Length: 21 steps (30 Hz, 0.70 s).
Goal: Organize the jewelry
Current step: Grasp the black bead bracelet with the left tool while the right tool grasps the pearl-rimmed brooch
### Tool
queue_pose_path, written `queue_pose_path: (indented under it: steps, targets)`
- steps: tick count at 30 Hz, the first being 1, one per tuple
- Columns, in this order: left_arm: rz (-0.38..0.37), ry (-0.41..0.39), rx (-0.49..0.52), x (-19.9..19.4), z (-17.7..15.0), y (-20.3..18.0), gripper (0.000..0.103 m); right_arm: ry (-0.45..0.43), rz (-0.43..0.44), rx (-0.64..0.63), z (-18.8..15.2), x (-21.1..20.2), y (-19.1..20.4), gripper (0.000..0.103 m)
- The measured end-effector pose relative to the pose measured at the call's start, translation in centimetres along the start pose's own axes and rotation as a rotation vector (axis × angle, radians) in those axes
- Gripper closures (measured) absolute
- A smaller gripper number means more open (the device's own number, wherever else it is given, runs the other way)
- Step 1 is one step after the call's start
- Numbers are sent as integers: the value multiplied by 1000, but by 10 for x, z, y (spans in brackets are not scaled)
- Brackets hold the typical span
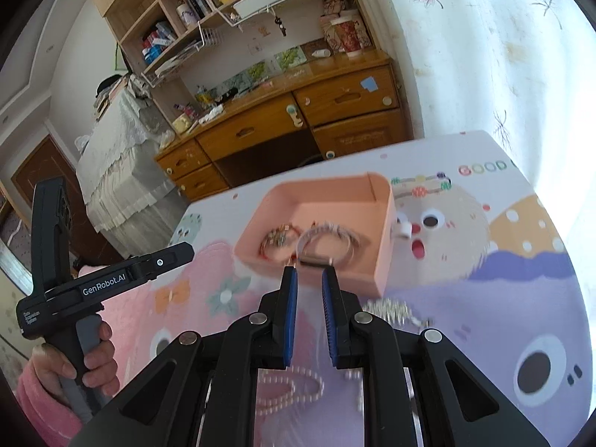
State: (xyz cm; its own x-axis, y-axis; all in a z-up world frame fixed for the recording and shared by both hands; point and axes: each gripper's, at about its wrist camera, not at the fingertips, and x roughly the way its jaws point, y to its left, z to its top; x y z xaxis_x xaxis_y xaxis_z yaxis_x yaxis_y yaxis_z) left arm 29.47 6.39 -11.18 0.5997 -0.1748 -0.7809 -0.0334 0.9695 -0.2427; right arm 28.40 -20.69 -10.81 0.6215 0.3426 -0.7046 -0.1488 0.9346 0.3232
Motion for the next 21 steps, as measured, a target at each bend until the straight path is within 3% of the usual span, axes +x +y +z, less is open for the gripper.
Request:
queue_pose_path:
  steps: [7,12,19,21]
  targets:
    - [76,142,42,-17,-53,32,50,95,-17,21,-55,-29,11,89]
    - [90,246,91,-23,-88,40,50,192,-75,-110,-103,-37,38,89]
    - [115,360,57,-18,-120,53,50,271,-44,-227,-153,-36,82,89]
    - [113,370,45,-14,-121,55,50,274,-43,-273,-163,-34,97,82]
